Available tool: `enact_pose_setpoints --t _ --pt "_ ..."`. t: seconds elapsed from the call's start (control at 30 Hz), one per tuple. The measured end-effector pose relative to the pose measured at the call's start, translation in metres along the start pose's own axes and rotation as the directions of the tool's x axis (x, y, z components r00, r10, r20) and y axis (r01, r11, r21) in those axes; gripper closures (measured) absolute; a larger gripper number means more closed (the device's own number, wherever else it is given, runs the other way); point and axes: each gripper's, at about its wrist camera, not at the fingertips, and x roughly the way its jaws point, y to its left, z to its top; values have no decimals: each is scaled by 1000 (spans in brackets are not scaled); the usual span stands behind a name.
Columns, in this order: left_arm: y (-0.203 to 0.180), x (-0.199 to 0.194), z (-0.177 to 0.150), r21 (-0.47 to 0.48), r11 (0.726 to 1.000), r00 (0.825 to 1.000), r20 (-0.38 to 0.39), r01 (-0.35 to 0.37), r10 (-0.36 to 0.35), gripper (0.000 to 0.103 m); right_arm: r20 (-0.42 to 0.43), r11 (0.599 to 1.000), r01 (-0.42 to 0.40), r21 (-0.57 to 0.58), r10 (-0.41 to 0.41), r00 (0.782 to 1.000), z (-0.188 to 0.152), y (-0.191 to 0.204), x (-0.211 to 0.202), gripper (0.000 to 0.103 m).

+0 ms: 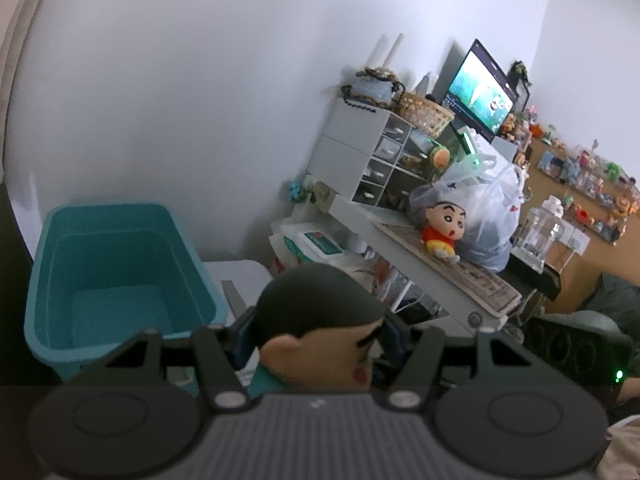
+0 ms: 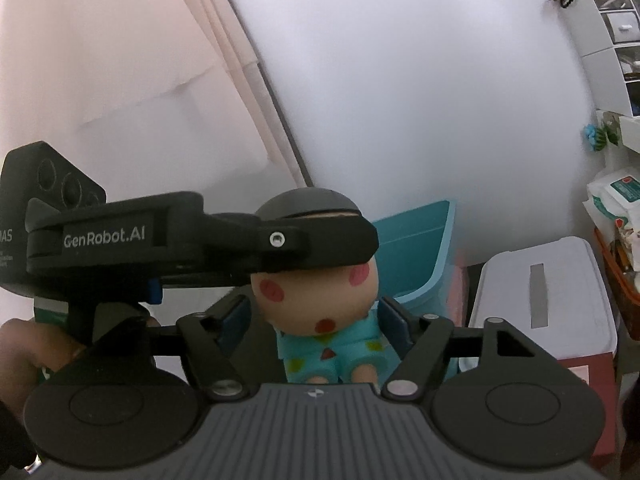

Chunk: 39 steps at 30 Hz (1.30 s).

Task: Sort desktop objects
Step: 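Carry the Shin-chan figurine with the left gripper over the teal bin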

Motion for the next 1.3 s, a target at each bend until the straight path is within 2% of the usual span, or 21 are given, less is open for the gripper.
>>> enact_pose_setpoints --t 0.47,0.73,0.93,1.17,1.3 --pt "-9 4 12 12 1000 1000 -13 -22 22 38 22 999 23 29 -24 999 -25 -5 43 20" --pt "-2 -2 18 -1 999 999 -24 -40 40 38 31 999 34 37 -35 999 -43 -5 71 16" --pt "5 -8 25 -7 998 998 -14 -64 64 38 11 999 33 31 -34 999 -60 -9 79 16" --pt "11 -11 37 1 996 996 -13 -89 89 38 -18 998 51 33 -50 999 -77 -6 118 16" --pt "16 -13 46 4 994 994 -11 -107 107 38 -40 995 88 38 -86 995 -87 -6 143 16"
